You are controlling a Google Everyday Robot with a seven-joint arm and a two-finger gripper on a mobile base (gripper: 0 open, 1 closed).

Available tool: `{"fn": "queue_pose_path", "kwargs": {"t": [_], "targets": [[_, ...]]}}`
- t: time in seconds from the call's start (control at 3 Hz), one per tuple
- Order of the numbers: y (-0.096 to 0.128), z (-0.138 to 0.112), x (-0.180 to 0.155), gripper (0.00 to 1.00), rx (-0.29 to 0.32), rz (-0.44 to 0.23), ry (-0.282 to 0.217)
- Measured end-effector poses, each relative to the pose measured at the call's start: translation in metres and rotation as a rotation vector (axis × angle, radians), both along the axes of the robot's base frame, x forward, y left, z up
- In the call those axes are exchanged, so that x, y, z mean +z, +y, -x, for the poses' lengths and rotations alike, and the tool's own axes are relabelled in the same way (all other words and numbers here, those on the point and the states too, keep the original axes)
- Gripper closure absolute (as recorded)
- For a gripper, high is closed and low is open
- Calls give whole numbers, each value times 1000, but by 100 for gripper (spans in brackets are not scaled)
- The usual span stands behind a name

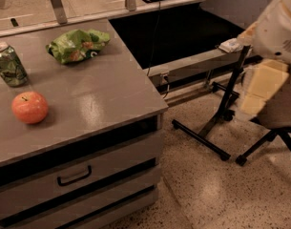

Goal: Knock green can over

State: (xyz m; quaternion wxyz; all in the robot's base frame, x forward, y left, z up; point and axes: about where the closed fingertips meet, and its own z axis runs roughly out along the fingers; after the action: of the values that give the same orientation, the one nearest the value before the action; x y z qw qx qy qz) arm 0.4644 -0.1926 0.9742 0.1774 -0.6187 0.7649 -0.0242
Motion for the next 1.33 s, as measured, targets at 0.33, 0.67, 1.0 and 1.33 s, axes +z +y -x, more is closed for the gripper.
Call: {"fn": "queue_pose_path", "kwargs": {"t": [0.33, 0.67, 1.0, 1.33], "targets": [[59, -42, 2, 0, 107, -82, -23], [170, -90, 13, 0, 289, -222, -52], [298, -132, 12, 0, 454, -430, -64], [369, -164, -15, 0, 447, -578, -56]]}}
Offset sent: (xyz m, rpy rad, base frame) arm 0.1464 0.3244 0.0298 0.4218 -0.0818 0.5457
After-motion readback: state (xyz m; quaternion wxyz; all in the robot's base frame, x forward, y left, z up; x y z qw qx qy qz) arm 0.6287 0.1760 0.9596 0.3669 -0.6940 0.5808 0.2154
